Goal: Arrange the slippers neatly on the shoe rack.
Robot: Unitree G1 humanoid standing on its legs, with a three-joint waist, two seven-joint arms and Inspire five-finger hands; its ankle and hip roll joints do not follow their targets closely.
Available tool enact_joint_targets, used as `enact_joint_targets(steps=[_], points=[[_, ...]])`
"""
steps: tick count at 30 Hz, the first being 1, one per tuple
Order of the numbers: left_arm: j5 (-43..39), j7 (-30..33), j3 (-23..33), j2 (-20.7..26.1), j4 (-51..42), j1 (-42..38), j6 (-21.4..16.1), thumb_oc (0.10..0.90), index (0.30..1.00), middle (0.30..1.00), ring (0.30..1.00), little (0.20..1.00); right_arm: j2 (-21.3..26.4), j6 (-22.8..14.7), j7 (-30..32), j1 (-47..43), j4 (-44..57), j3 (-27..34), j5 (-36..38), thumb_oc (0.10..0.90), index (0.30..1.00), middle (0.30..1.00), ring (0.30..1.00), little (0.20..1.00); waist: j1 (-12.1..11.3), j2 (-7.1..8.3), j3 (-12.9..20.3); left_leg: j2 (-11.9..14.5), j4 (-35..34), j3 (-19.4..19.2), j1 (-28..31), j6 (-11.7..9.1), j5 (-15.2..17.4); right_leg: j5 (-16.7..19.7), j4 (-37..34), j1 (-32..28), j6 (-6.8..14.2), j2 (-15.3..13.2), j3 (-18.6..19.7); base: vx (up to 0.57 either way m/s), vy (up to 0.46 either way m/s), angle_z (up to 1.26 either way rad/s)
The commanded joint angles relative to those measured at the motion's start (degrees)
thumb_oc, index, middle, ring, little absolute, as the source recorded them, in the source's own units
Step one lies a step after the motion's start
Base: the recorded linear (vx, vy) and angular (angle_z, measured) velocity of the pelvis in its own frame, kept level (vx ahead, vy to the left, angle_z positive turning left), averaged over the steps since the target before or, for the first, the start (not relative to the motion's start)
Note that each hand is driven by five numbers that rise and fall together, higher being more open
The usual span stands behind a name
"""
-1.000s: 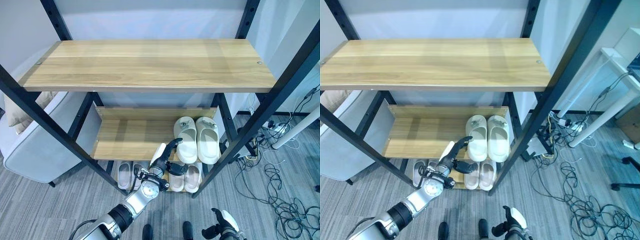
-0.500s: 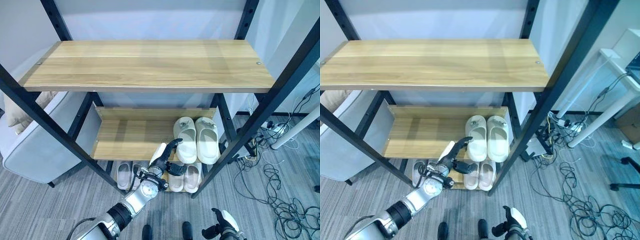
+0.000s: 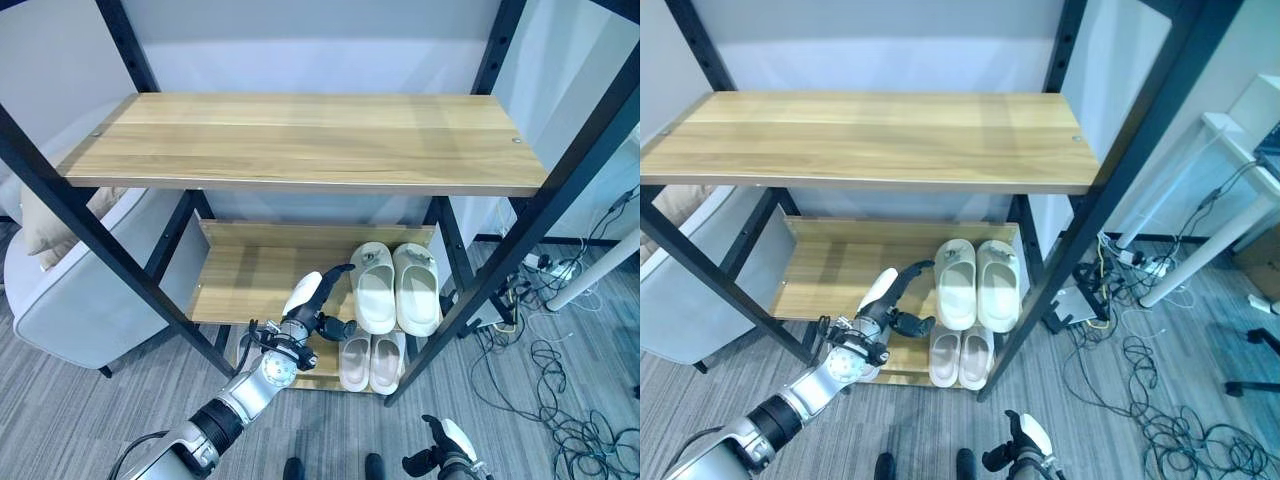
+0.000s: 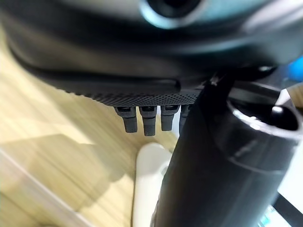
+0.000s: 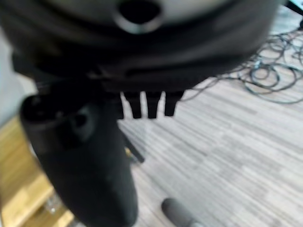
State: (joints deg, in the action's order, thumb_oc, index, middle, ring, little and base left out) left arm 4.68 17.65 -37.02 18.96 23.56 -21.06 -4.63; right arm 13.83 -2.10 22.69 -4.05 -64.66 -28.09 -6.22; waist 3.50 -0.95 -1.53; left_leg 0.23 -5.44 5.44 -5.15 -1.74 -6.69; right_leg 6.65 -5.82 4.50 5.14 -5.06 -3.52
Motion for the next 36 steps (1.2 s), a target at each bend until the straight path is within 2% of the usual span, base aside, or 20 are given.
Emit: enact_joint_targets(steps=[1,5,6,7,8,9,10,11,14,18,19,21,25,26,28,29,31,34,35,36], points=[[1.64,1.22,5.57,1.40,-6.56,-1.74,-5.19,0.800,0.900,0.900,0.900,0.900,0.56,-0.85,0.89,-1.17,0.32,2.78,-1.28,0.800,0.900,0.900,0.900,0.900,-2.65,-0.45,2.47,-0.72,0.44,-1.92,-0.84,0.18,5.20,-8.16,0.82,-0.79,0.81,1.69,-2.23,-0.03,0.010,0.01],[0.84,1.01,9.21,4.10,-9.97,2.41,-5.74,0.800,0.900,0.900,0.900,0.900,0.17,-0.58,0.62,-0.46,0.60,3.28,-1.76,0.800,0.900,0.900,0.900,0.900,-3.55,-0.11,2.81,-0.83,0.44,-1.50,-0.66,0.07,5.12,-8.22,0.82,-1.38,0.78,1.61,-2.92,-0.03,0.005,0.10],[0.20,1.45,12.60,6.08,-12.60,5.61,-6.61,0.800,0.900,0.900,0.900,0.900,0.05,-0.39,0.55,-0.39,0.63,3.92,-2.29,0.800,0.900,0.900,0.900,0.900,-4.51,0.04,2.95,-1.01,0.44,-1.13,-0.62,0.02,5.04,-8.17,0.82,-1.64,0.79,1.58,-3.46,-0.02,0.008,0.14],[0.16,1.36,12.74,6.21,-12.87,5.84,-6.51,0.800,0.900,0.900,0.900,0.900,0.01,-0.38,0.55,-0.35,0.64,3.82,-2.31,0.800,0.900,0.900,0.900,0.900,-4.40,0.06,2.98,-1.02,0.44,-1.11,-0.59,0.02,5.05,-8.18,0.82,-1.67,0.79,1.57,-3.48,-0.05,0.012,0.07],[-2.44,1.81,16.83,7.51,-16.27,10.35,-7.54,0.800,0.900,0.900,0.900,0.900,0.27,-0.05,0.75,-0.19,1.02,4.67,-2.66,0.800,0.900,0.900,0.900,0.900,-5.35,0.32,3.05,-1.13,0.44,-0.73,-0.45,0.06,4.98,-8.15,0.82,-1.92,0.81,1.56,-3.99,-0.02,0.003,0.04],[-2.48,1.73,16.94,7.58,-16.48,10.55,-7.45,0.800,0.900,0.900,0.900,0.900,0.26,-0.04,0.74,-0.14,1.04,4.59,-2.66,0.800,0.900,0.900,0.900,0.900,-5.28,0.33,3.10,-1.14,0.44,-0.72,-0.43,0.06,4.99,-8.16,0.82,-1.94,0.81,1.56,-4.00,-0.04,0.000,0.04],[-6.22,1.24,20.18,8.13,-18.12,14.69,-8.86,0.800,0.900,0.900,0.900,0.900,0.50,0.12,0.63,-0.43,0.69,5.59,-2.65,0.800,0.900,0.900,0.900,0.900,-6.50,0.66,3.23,-1.17,0.44,-0.34,-0.24,0.14,4.92,-8.23,0.82,-2.29,0.78,1.54,-4.44,-0.02,-0.003,0.09],[-6.29,1.16,20.28,8.20,-18.28,14.84,-8.80,0.800,0.900,0.900,0.900,0.900,0.48,0.11,0.62,-0.40,0.68,5.53,-2.65,0.800,0.900,0.900,0.900,0.900,-6.46,0.68,3.26,-1.17,0.44,-0.34,-0.21,0.14,4.93,-8.24,0.82,-2.31,0.78,1.54,-4.43,-0.02,-0.002,0.13],[-16.10,-3.38,25.23,9.50,-22.82,21.68,-9.69,0.800,0.900,0.900,0.900,0.900,0.70,0.57,-0.22,-0.04,-0.03,6.66,-3.13,0.800,0.900,0.900,0.900,0.900,-8.12,1.01,3.80,-1.27,0.44,0.24,0.25,0.31,4.92,-8.39,0.82,-3.22,0.70,1.49,-5.06,0.00,-0.003,0.17],[-21.34,-7.23,26.45,9.92,-24.71,24.72,-9.02,0.800,0.900,0.900,0.900,0.900,0.29,1.09,-0.86,0.45,-0.62,6.65,-3.81,0.800,0.900,0.900,0.900,0.900,-8.80,1.06,4.18,-1.35,0.44,0.70,0.61,0.36,4.89,-8.58,0.82,-3.95,0.61,1.48,-5.66,0.00,-0.005,0.17],[-26.08,-9.64,26.68,9.35,-25.33,26.42,-8.24,0.800,0.900,0.900,0.900,0.900,0.16,1.42,-1.19,0.75,-0.71,6.66,-4.32,0.800,0.900,0.900,0.900,0.900,-9.15,0.93,4.26,-1.35,0.44,0.95,0.74,0.36,4.82,-8.66,0.82,-4.17,0.55,1.47,-5.95,-0.01,-0.004,0.16],[-27.66,-10.44,26.78,9.07,-25.26,27.05,-7.82,0.800,0.900,0.900,0.900,0.900,0.04,1.55,-1.25,0.87,-0.74,6.61,-4.55,0.800,0.900,0.900,0.900,0.900,-9.19,0.90,4.32,-1.34,0.44,1.07,0.82,0.35,4.77,-8.71,0.82,-4.30,0.48,1.47,-6.13,-0.01,-0.002,0.06],[-38.17,-15.59,27.97,7.72,-22.46,30.87,-5.76,0.800,0.900,0.900,0.900,0.900,-0.15,1.99,-1.90,1.18,-1.09,6.61,-5.69,0.800,0.900,0.900,0.900,0.900,-9.47,0.58,4.28,-1.32,0.44,1.47,0.79,0.29,4.45,-8.74,0.82,-4.46,0.21,1.57,-6.58,0.00,0.000,0.00],[-38.22,-15.63,28.00,7.74,-22.46,30.90,-5.76,0.800,0.900,0.900,0.900,0.900,-0.16,1.99,-1.90,1.19,-1.09,6.59,-5.69,0.800,0.900,0.900,0.900,0.900,-9.45,0.58,4.29,-1.31,0.44,1.47,0.79,0.29,4.45,-8.74,0.82,-4.46,0.21,1.58,-6.58,0.00,0.000,0.00],[-44.66,-19.09,28.60,6.39,-19.03,32.79,-3.88,0.800,0.900,0.900,0.900,0.900,-0.16,1.99,-2.56,1.33,-1.26,6.49,-6.21,0.800,0.900,0.900,0.900,0.900,-9.38,0.32,4.27,-1.28,0.44,1.32,0.82,0.31,4.36,-8.67,0.82,-4.35,0.15,1.64,-6.40,-0.02,0.003,-0.01],[-49.74,-21.42,28.13,3.88,-8.74,33.15,-0.98,0.800,0.900,0.900,0.900,0.900,-0.20,1.83,-3.89,1.75,-1.64,6.47,-6.29,0.800,0.900,0.900,0.900,0.900,-8.91,0.12,4.28,-1.10,0.44,1.09,0.83,0.36,4.31,-8.74,0.82,-4.27,-0.02,1.75,-6.16,-0.03,0.001,-0.01],[-49.78,-21.16,28.18,3.28,-5.97,33.07,-0.92,0.800,0.900,0.900,0.900,0.900,-0.16,1.88,-4.25,1.92,-1.60,6.41,-6.34,0.800,0.900,0.900,0.900,0.900,-8.66,0.08,4.26,-1.03,0.44,1.03,0.77,0.36,4.35,-8.75,0.82,-4.21,-0.11,1.77,-6.18,-0.02,-0.004,-0.01],[-48.78,-19.20,29.36,0.25,5.50,32.16,-0.07,0.800,0.900,0.900,0.900,0.900,0.03,1.83,-4.93,2.52,-1.13,6.36,-5.54,0.800,0.900,0.900,0.900,0.900,-7.64,-0.07,4.13,-0.87,0.44,0.75,0.70,0.34,4.43,-8.86,0.82,-4.06,-0.40,1.86,-6.17,-0.01,-0.003,-0.02],[-46.17,-15.34,30.96,-4.31,22.96,28.59,0.84,0.800,0.900,0.900,0.900,0.900,0.70,2.00,-5.38,2.70,-1.13,6.89,-4.15,0.800,0.900,0.900,0.900,0.900,-6.56,-0.27,3.90,-0.74,0.44,0.39,0.87,0.33,4.48,-8.98,0.82,-4.07,-0.52,1.96,-5.90,-0.04,-0.007,-0.04],[-46.17,-15.36,30.97,-4.33,23.03,28.52,0.81,0.800,0.900,0.900,0.900,0.900,0.72,2.00,-5.39,2.66,-1.13,6.90,-4.15,0.800,0.900,0.900,0.900,0.900,-6.50,-0.28,4.01,-0.76,0.44,0.46,0.67,0.34,4.39,-8.92,0.82,-3.90,-0.51,1.94,-5.96,-0.03,-0.003,-0.03]])
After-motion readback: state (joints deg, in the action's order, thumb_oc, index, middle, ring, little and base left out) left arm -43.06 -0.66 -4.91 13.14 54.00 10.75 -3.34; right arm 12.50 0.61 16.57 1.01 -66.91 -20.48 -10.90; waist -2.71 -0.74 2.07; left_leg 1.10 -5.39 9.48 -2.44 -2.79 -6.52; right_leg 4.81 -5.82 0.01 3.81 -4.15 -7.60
